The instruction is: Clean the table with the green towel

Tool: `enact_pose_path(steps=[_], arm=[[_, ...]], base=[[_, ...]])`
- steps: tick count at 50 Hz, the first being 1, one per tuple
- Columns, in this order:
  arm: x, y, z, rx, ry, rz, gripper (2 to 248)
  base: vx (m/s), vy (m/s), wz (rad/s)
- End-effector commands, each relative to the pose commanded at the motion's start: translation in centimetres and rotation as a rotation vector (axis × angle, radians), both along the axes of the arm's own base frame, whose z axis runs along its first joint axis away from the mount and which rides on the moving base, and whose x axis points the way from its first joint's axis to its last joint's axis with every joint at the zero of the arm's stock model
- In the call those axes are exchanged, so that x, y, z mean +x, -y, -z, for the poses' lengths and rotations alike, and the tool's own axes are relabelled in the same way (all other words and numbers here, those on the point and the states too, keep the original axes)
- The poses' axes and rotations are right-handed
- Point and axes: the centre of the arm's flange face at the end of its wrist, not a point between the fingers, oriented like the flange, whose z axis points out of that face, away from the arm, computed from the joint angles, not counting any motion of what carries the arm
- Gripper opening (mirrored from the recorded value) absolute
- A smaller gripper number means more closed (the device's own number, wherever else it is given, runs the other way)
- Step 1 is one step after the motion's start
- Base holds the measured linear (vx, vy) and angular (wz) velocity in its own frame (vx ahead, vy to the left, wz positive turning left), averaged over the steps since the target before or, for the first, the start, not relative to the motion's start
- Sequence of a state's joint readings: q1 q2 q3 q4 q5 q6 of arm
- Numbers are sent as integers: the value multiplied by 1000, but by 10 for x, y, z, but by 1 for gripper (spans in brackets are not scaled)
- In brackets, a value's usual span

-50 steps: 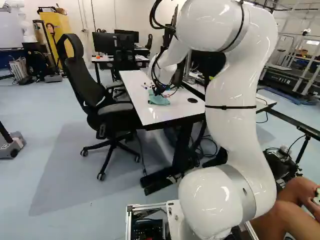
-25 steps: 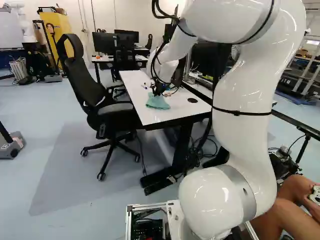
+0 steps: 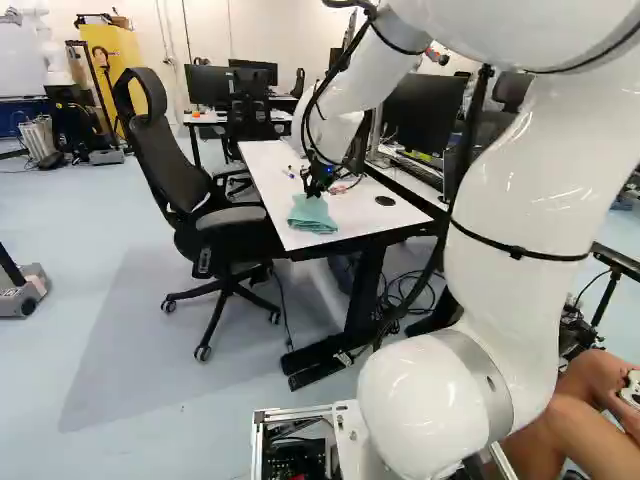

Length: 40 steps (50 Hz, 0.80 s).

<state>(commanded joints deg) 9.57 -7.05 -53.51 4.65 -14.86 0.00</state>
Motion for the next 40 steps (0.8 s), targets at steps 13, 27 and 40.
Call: enact_pose_path(steps=[13,27,40], arm=[[-6,-2,-3,1,4,-5,23],[-6,-2,-3,1,4,-5,23],[-4,-2,-3,1,4,-5,23]], base=[[0,0,0],[0,0,0],[0,0,0]])
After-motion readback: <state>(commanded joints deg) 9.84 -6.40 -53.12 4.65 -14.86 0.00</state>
